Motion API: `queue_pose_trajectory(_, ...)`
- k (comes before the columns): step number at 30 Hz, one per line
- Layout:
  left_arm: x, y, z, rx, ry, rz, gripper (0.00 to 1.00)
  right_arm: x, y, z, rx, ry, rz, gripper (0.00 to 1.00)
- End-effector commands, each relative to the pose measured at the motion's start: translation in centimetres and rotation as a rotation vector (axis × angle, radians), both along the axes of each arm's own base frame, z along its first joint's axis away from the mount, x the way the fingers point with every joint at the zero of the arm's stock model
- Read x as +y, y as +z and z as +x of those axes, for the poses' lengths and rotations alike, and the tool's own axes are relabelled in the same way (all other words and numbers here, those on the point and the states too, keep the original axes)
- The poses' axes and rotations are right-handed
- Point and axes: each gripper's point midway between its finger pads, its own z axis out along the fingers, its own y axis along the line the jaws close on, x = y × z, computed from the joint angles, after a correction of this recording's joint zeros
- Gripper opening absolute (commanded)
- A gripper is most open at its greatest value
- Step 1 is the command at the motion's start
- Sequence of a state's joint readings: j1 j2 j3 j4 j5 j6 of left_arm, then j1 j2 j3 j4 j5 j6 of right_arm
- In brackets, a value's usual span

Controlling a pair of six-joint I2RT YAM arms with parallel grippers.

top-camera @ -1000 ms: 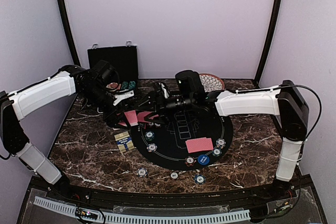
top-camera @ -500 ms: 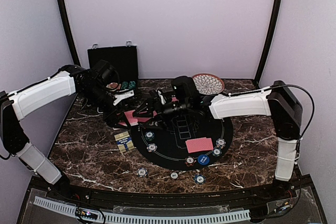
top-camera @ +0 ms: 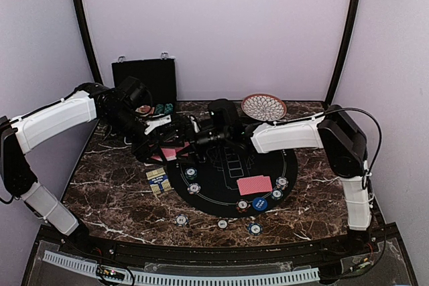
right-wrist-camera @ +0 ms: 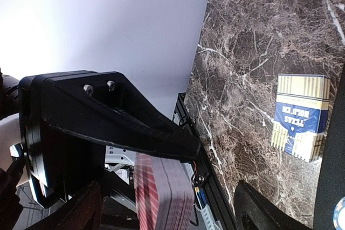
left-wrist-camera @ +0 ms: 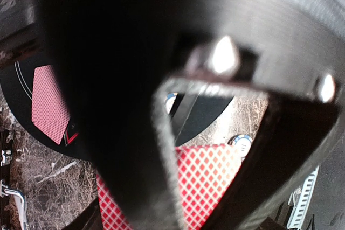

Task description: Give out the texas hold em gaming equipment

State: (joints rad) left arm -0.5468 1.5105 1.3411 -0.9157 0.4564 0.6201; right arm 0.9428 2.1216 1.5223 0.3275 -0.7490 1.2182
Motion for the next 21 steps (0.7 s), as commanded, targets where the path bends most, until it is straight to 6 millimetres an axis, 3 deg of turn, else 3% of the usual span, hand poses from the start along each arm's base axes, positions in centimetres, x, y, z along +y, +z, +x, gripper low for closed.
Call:
queue_pose_trajectory(1,-0.1,1.7,-0.3,-0.022,-0.009,-0.043,0.0,1.4,1.5,-0.5,-0.01,0.042,0.066,0.84)
queue_pose_trajectory(12,-0.1,1.7,-0.3,-0.023,-0.009,-0.043,0.0,1.4,-0.7,-0.5,0.029,0.07,0.023,0.75)
queue_pose_trajectory(21,-0.1,2.0,-0.5,-0.026,-0.011,-0.046,0.0,-1.7,-2.6,1.0,0.026,0.016,-0.06,0.61)
